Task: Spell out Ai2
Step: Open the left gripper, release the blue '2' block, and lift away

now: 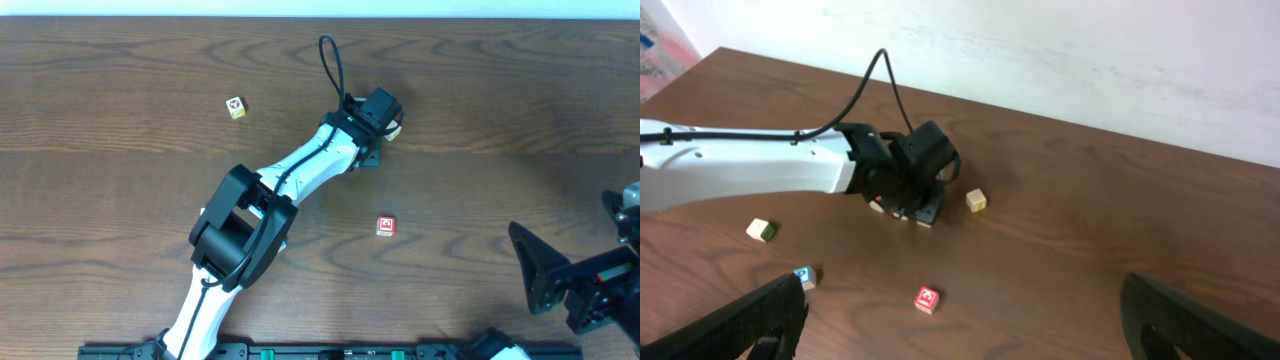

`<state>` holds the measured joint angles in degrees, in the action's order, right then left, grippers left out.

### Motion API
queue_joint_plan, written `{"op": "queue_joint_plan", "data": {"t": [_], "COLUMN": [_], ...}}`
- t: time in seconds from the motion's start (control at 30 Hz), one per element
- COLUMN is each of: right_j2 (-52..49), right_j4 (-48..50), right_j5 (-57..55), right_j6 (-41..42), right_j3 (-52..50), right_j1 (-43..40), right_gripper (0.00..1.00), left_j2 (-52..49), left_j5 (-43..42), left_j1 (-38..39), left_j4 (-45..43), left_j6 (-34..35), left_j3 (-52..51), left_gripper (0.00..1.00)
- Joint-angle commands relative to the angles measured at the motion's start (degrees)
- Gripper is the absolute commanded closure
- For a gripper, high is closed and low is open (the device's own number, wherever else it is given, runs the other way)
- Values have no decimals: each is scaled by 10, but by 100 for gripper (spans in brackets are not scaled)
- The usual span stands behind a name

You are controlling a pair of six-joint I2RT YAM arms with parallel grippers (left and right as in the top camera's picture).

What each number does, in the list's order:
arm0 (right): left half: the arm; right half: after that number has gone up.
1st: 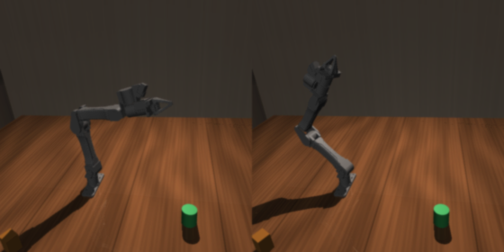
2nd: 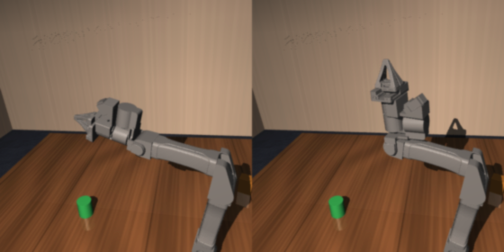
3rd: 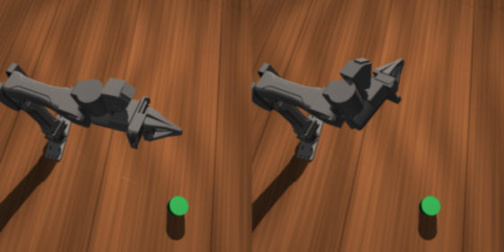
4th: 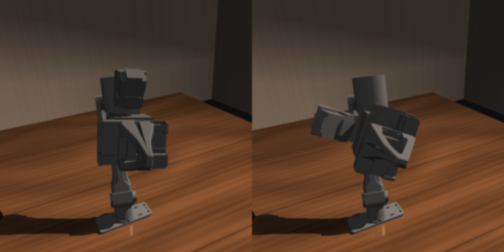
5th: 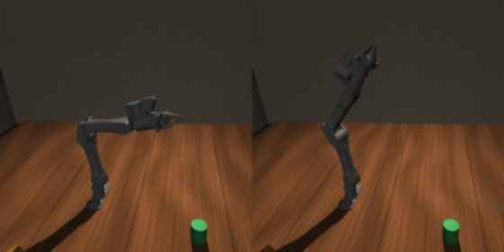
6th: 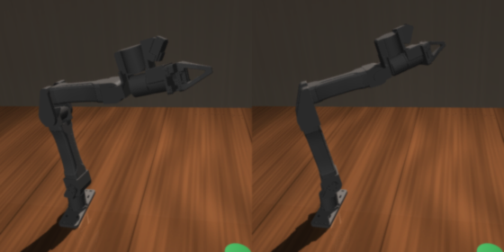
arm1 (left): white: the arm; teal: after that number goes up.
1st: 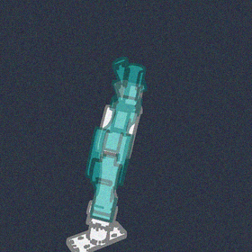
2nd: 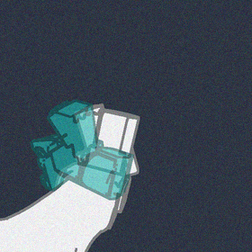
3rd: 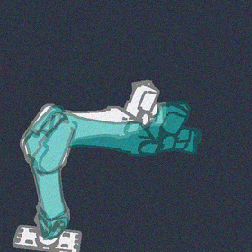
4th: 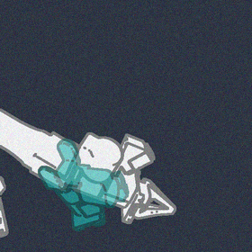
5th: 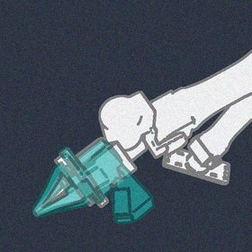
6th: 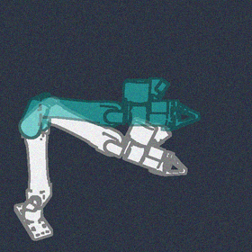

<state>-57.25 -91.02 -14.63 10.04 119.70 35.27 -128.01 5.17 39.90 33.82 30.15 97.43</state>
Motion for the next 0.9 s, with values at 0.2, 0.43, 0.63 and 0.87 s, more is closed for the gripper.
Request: {"op": "queue_joint_plan", "data": {"t": [0.2,0.43,0.63,0.87], "right_j2": [0,0,-1,-2], "right_j4": [-1,-1,-4,-3], "right_j5": [-6,-6,-37,-82], "right_j6": [6,6,6,10], "right_j3": [6,6,2,-9], "right_j1": [-5,-5,-5,-5], "right_gripper": [1,1,1,1], "left_j2": [-10,-10,-7,-3], "left_j5": [14,7,9,-16], "left_j1": [-17,-22,-28,-101], "left_j4": [-32,-45,-4,182], "left_j6": [-6,-31,-77,-96], "left_j3": [8,20,107,284], "left_gripper": [60,60,56,74]}}
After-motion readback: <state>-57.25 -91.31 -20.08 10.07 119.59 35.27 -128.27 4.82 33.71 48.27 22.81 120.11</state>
